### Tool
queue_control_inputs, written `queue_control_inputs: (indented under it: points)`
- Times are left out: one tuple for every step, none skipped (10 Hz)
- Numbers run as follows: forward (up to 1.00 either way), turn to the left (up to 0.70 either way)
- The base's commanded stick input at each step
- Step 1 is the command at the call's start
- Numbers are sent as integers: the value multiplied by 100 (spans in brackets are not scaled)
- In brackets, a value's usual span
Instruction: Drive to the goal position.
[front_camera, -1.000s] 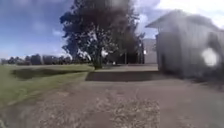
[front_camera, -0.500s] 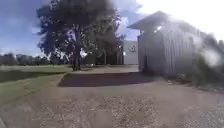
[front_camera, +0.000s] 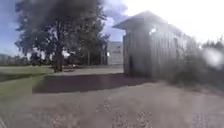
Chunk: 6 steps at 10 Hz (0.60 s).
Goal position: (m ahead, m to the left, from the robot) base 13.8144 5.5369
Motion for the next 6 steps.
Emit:
queue_control_inputs:
  points:
    - [100, 0]
    - [100, 0]
    - [100, 0]
    - [100, 0]
    - [100, 0]
    - [100, 0]
